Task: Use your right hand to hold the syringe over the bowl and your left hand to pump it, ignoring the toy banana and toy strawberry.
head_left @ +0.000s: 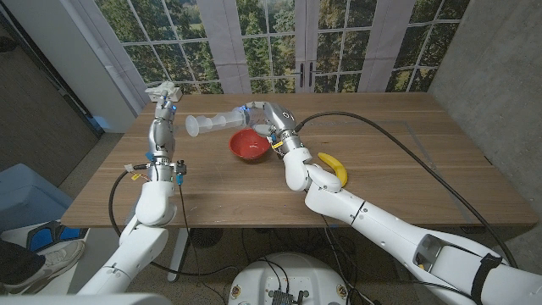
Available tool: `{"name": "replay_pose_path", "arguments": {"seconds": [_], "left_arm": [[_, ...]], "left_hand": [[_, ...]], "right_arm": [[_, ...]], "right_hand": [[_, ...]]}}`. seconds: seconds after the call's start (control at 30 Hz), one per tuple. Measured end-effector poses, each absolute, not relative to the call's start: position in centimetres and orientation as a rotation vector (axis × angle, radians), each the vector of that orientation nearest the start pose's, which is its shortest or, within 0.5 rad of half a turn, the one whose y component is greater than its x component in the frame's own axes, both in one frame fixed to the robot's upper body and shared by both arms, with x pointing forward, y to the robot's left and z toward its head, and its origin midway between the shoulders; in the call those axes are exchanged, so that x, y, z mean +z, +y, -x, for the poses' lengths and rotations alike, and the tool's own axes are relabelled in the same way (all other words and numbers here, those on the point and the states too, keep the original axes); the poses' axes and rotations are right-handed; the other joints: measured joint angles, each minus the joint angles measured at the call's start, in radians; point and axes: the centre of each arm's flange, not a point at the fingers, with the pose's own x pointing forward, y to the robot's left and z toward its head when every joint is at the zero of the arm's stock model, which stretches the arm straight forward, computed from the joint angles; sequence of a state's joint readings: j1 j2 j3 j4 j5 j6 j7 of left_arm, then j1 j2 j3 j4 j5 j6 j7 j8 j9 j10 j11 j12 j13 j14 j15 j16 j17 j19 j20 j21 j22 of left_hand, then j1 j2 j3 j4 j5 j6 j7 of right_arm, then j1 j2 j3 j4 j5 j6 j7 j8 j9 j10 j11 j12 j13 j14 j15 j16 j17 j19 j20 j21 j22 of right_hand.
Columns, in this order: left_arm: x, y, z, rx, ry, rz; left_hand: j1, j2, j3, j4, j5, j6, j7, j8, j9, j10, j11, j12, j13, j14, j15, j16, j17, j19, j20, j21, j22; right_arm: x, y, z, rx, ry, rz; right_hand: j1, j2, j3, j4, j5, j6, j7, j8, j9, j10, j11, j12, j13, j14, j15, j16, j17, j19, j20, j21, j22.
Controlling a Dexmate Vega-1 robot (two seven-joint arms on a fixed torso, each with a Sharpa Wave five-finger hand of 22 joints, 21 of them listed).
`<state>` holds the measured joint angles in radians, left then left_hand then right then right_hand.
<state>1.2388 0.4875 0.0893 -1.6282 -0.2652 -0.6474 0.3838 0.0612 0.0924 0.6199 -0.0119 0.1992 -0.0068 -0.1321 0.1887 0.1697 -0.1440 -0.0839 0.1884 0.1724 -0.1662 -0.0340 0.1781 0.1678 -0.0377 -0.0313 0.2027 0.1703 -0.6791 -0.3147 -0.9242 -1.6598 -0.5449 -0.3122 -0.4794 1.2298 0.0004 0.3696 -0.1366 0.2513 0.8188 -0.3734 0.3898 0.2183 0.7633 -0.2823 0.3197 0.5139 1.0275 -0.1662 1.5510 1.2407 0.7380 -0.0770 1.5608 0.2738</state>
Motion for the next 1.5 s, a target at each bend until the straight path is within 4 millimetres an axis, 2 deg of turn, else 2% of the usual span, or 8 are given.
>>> {"name": "replay_pose_path", "arguments": {"seconds": [0.63, 0.73, 0.9, 1.07, 1.5], "left_arm": [[-3.8, 33.7, -48.3, 0.232, -1.080, -0.074], [-3.9, 33.5, -47.6, 0.250, -1.087, -0.086], [-4.0, 33.3, -46.6, 0.264, -1.096, -0.094], [-4.2, 33.2, -45.7, 0.274, -1.104, -0.085], [-4.4, 33.0, -43.4, 0.308, -1.156, -0.110]], "left_hand": [[-0.001, -0.001, -0.009, -0.008, 0.000, 0.000, -0.015, -0.004, 0.000, -0.010, -0.003, 0.000, 0.000, 0.000, 0.000, 0.000, 0.000, 0.010, -0.003, 0.000, 0.000], [-0.001, -0.010, -0.013, -0.012, 0.000, 0.000, -0.015, -0.004, 0.000, -0.010, -0.004, 0.000, 0.000, 0.000, 0.000, 0.000, 0.000, 0.010, -0.003, 0.000, 0.000], [-0.004, -0.015, -0.013, -0.018, 0.000, 0.000, -0.015, -0.004, 0.000, -0.006, -0.007, 0.000, 0.000, 0.000, 0.000, 0.000, 0.000, 0.010, -0.003, 0.000, 0.000], [-0.004, -0.015, -0.016, -0.022, -0.007, 0.000, -0.015, -0.004, -0.002, 0.001, -0.014, 0.000, 0.000, 0.008, 0.000, 0.000, 0.000, 0.010, -0.003, 0.000, 0.000], [-0.014, -0.024, -0.021, -0.026, -0.007, 0.011, -0.025, -0.004, -0.002, 0.014, -0.012, 0.000, 0.000, 0.020, -0.002, 0.000, 0.000, 0.010, -0.003, 0.000, 0.000]], "right_arm": [[0.4, 2.1, -55.1, 0.043, -0.911, 0.940], [0.5, 2.3, -55.0, 0.054, -0.907, 0.935], [0.6, 2.7, -55.0, 0.072, -0.900, 0.931], [0.5, 2.8, -55.2, 0.081, -0.885, 0.931], [0.5, 3.5, -56.1, 0.078, -0.853, 0.953]], "right_hand": [[0.000, 0.000, -0.004, -0.004, -0.004, 0.007, 0.000, -0.010, -0.005, 0.016, -0.001, -0.019, -0.001, 0.020, -0.009, 0.000, 0.000, 0.000, 0.000, 0.004, -0.002], [0.000, 0.000, -0.004, -0.004, -0.004, 0.007, 0.000, -0.013, -0.005, 0.016, -0.001, -0.020, -0.001, 0.020, -0.009, 0.000, 0.000, 0.014, 0.000, 0.004, -0.002], [0.000, 0.000, -0.004, -0.004, -0.004, 0.007, 0.000, -0.013, -0.005, 0.018, 0.000, -0.023, -0.001, 0.025, -0.011, 0.000, 0.000, 0.014, 0.000, 0.004, -0.002], [0.012, 0.001, -0.008, -0.003, -0.004, 0.007, 0.000, -0.013, -0.005, 0.018, 0.000, -0.023, -0.002, 0.025, -0.011, 0.000, 0.000, 0.014, 0.000, 0.004, -0.002], [0.018, 0.003, -0.013, -0.007, -0.008, 0.017, -0.004, -0.021, -0.004, 0.023, -0.005, -0.032, 0.004, 0.030, -0.016, 0.000, 0.000, 0.014, 0.000, 0.004, -0.002]]}}
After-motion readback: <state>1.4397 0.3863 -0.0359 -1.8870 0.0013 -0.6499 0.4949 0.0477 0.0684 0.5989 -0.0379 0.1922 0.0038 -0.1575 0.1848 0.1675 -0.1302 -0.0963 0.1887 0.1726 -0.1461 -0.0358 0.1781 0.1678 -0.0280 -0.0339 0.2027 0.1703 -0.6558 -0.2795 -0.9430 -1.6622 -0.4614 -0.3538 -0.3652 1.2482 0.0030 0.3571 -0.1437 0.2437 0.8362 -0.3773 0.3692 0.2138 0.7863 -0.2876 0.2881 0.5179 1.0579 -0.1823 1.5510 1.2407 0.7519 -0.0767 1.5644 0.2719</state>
